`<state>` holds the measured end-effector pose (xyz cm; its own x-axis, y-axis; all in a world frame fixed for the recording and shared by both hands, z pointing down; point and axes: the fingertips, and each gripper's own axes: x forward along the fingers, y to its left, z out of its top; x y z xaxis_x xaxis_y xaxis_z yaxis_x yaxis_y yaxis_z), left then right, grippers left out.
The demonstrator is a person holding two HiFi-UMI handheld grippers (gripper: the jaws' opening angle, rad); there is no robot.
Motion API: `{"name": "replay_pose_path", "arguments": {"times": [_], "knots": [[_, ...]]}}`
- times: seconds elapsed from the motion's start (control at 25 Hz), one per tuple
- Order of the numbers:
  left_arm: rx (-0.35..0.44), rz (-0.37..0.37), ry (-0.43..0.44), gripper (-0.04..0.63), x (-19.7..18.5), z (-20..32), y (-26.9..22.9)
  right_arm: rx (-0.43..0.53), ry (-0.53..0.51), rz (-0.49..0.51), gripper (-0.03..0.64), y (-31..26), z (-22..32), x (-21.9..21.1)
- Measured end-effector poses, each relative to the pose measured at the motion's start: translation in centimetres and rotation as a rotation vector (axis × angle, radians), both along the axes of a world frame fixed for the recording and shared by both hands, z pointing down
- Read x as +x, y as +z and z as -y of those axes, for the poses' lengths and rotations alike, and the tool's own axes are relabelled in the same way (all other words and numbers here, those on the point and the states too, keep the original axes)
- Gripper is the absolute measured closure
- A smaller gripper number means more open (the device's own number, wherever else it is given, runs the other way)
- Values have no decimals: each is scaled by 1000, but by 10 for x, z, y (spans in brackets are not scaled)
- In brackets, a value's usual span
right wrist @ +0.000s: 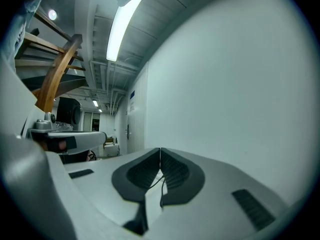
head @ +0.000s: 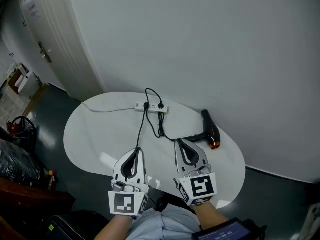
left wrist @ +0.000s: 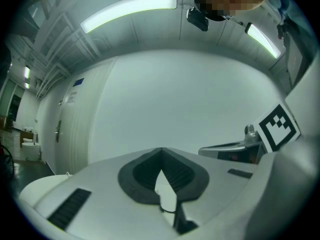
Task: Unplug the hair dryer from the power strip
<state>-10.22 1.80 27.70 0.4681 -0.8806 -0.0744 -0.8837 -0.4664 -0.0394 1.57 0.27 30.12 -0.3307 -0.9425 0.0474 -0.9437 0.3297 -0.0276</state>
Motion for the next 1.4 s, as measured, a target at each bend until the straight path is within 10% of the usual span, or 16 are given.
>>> {"name": "replay_pose_path", "arguments": {"times": [0.48, 0.68, 1.4], "knots": [[-63, 12, -7, 597, 24, 68, 28, -75, -37, 6, 615, 33, 61, 12], [-64, 25, -28, 598, 37, 101, 31, 32, -70, 37, 615, 30, 95, 15], [-194, -3, 12, 598, 25, 177, 68, -204, -9, -20, 615, 91, 171, 13]]}}
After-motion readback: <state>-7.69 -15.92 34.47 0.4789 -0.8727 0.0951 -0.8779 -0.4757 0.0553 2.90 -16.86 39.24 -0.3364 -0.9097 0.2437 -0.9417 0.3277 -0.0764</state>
